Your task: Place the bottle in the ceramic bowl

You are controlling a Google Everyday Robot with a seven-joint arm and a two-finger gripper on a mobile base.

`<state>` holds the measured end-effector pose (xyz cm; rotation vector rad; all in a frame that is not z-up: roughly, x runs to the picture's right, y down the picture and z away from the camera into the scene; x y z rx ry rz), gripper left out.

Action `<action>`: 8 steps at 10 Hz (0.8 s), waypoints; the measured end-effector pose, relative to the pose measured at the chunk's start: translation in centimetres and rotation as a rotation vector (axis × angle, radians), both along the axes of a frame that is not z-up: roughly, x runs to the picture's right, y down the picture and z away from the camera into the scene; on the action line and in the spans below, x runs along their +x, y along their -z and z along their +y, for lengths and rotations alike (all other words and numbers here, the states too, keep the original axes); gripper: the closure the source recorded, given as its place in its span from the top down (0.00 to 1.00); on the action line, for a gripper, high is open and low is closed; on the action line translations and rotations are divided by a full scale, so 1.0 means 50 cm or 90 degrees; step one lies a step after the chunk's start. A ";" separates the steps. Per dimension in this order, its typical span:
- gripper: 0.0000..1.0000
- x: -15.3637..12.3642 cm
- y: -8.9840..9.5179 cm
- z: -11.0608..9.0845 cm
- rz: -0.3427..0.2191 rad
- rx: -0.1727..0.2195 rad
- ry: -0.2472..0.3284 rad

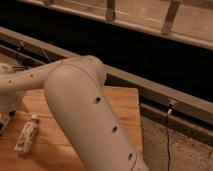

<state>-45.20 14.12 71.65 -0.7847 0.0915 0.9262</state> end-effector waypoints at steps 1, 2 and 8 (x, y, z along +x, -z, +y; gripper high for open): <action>0.65 -0.004 -0.018 0.020 -0.005 -0.009 -0.001; 0.65 -0.004 -0.034 0.036 -0.006 -0.017 -0.002; 0.65 0.021 -0.066 0.057 0.024 -0.024 0.003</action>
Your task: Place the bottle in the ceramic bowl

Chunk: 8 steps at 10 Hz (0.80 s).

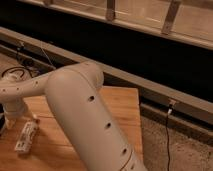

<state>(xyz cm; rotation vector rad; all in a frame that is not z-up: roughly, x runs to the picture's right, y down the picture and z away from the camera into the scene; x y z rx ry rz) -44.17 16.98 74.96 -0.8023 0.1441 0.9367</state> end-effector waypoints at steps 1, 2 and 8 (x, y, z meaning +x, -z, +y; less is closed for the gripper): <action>0.65 0.013 -0.001 -0.004 0.011 0.006 0.003; 0.65 0.032 -0.005 -0.014 0.022 0.012 0.001; 0.65 0.053 -0.032 0.018 0.023 -0.007 -0.014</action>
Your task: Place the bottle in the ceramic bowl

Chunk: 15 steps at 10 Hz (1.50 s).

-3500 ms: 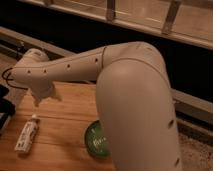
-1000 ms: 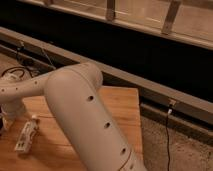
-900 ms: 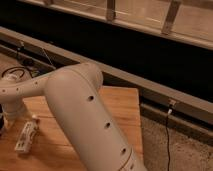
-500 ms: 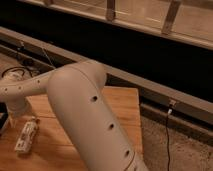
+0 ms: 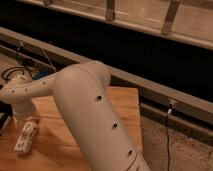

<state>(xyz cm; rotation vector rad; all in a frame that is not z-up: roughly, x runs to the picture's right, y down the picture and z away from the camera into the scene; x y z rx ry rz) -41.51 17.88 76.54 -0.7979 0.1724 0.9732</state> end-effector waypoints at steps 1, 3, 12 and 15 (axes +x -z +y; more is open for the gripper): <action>0.65 -0.011 -0.003 0.010 -0.007 -0.008 0.002; 0.65 -0.030 -0.014 0.024 -0.018 -0.025 0.002; 0.42 -0.115 -0.074 0.091 -0.029 -0.079 0.084; 0.09 -0.128 -0.030 0.063 -0.067 -0.043 0.084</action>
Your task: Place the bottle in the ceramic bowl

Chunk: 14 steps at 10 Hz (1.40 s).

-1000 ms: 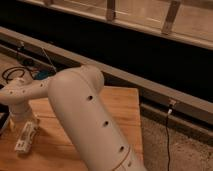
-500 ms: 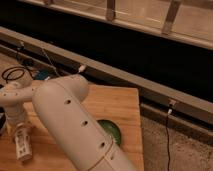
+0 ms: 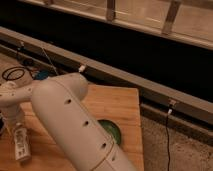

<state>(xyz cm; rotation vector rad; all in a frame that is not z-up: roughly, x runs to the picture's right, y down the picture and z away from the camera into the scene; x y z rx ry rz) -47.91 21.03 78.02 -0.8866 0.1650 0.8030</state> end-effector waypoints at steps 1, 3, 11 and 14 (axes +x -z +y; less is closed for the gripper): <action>0.03 -0.002 0.019 -0.020 -0.014 0.012 -0.012; 0.00 -0.022 0.087 -0.082 -0.055 0.061 -0.028; 0.00 0.079 0.117 -0.294 -0.046 0.145 -0.105; 0.00 0.083 0.111 -0.296 -0.043 0.146 -0.107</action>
